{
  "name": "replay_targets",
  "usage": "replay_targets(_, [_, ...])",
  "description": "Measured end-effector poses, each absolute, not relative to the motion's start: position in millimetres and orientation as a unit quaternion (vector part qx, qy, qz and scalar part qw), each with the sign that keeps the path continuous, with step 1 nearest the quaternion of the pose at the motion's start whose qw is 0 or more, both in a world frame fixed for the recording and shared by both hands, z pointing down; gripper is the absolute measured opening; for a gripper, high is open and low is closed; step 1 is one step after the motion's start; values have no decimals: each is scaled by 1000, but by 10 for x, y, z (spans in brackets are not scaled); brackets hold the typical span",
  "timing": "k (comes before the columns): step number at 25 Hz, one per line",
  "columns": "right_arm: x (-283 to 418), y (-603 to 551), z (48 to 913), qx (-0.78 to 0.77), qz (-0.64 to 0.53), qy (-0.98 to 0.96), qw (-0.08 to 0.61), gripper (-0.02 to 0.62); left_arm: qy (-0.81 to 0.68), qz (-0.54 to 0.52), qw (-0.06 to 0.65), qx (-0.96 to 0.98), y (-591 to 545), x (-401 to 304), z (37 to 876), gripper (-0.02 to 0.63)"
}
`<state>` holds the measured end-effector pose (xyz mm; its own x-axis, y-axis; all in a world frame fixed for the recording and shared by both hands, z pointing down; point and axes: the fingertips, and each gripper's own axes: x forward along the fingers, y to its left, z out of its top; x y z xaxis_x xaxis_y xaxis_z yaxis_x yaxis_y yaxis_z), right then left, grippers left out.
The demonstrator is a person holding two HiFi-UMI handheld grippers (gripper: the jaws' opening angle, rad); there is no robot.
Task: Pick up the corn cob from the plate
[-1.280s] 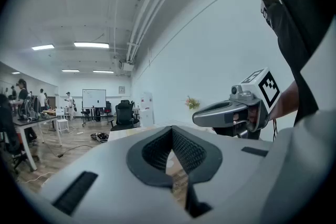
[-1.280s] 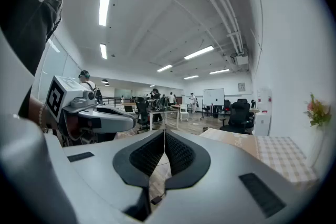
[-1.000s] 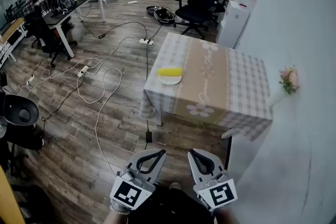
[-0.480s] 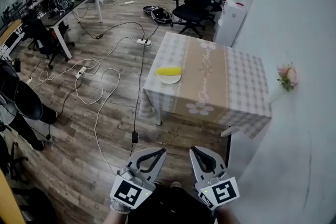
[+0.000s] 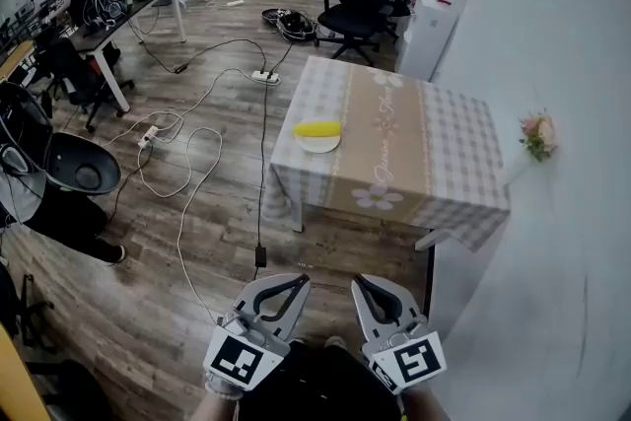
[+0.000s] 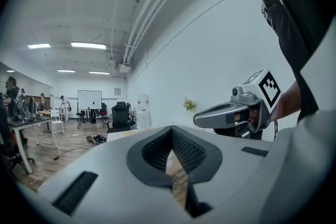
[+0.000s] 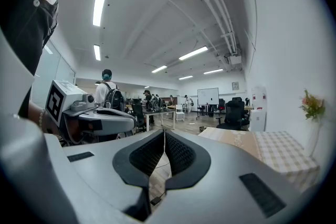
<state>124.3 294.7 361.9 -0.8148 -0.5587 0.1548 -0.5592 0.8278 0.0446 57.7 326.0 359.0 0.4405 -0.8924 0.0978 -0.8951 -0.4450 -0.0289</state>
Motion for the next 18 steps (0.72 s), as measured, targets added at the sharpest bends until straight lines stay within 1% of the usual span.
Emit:
replay_targets(12, [1009,3176,3696,304,2,-950,75,43,-521,47,11,852,3478,346,3680,12])
replay_targets(18, [990,3193,3691,307,2,-948,79,43,-514,45,10,856,3493,341,3675,12])
